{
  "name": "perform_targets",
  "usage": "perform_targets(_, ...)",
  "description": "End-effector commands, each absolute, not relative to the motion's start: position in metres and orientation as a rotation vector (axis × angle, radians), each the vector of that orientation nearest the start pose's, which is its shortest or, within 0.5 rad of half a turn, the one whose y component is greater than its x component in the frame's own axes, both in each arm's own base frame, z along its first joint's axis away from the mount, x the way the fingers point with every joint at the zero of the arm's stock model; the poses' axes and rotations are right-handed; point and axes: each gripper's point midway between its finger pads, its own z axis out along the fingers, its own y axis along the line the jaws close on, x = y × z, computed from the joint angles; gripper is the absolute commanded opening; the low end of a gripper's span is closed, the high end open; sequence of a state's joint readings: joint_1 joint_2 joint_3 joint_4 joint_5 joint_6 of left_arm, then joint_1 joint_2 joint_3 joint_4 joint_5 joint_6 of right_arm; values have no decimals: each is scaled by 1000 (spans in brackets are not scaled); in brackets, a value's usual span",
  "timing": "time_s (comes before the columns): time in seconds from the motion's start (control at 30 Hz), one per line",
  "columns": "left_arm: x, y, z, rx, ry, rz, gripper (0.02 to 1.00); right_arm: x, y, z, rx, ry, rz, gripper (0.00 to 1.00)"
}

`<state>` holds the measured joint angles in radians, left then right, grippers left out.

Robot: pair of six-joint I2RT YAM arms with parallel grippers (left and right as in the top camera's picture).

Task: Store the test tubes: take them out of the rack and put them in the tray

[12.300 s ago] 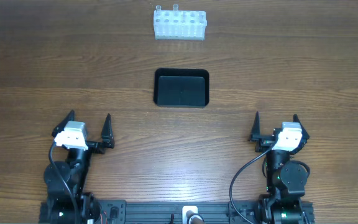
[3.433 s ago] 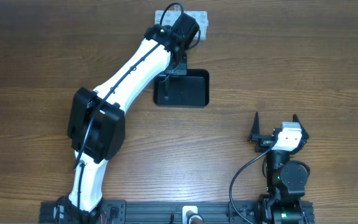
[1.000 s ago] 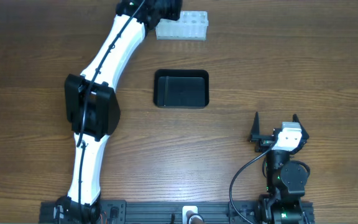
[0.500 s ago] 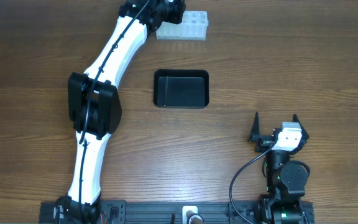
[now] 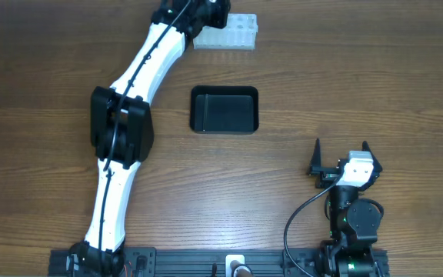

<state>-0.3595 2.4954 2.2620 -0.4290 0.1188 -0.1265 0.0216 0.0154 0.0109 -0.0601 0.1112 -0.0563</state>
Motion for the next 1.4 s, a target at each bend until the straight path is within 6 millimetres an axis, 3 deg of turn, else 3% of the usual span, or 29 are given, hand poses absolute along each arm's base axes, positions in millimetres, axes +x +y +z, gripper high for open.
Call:
perform_targets(0.03, 628, -252, 109, 329, 2251, -357, 494, 246, -15, 159, 27, 1636, -119, 991)
perform_targets(0.6, 628, -251, 100, 329, 2264, -351, 446, 246, -15, 159, 27, 1636, -119, 991)
perform_targets(1.13, 629, -251, 95, 329, 2270, -351, 233, 246, -15, 159, 27, 1636, -119, 991)
perform_targets(1.4, 631, -252, 109, 327, 2240, -355, 172, 246, -15, 159, 27, 1636, -119, 991)
